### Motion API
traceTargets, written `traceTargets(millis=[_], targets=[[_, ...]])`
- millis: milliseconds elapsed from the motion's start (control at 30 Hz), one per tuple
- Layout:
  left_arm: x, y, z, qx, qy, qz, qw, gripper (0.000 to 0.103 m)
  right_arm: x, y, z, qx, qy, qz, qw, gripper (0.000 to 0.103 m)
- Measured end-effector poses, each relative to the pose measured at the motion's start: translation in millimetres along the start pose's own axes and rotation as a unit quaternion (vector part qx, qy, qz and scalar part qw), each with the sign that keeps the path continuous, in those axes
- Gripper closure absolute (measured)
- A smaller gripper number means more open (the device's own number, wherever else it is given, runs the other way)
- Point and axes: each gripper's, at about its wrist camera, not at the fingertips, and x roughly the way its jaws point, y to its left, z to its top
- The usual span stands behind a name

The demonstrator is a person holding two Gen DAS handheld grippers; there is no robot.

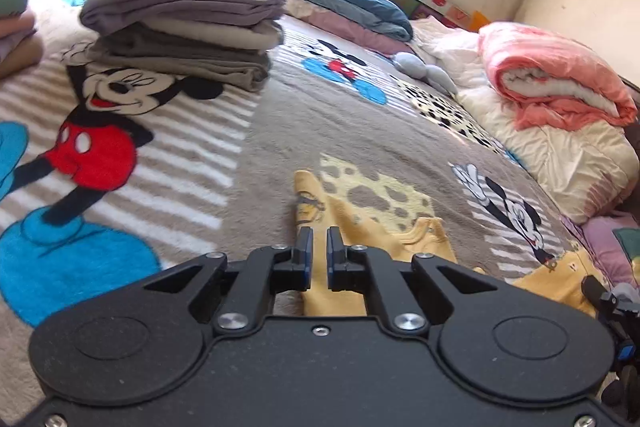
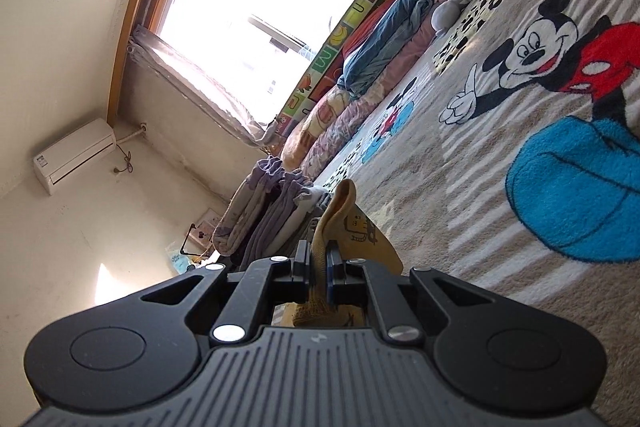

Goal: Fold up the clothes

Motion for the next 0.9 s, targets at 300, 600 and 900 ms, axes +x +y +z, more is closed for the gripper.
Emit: traceTargets(millis=[300,600,900], targets=[[19,-8,-1,0.08,0.004,0.075,0.994,0.09,-14,20,10,-0.039,-0.038,0.072,0.996,0.093],[50,-2,6,0.103,0.05,0.079,0.9903,0.09,-26,48,9,-0.054,-0.026,0.2,0.978,0.093],[44,5,21,0.081,0.013,0.067,0.9944,0.085,-24,58,-12,-0.061,0.069,0.161,0.983,0.093]])
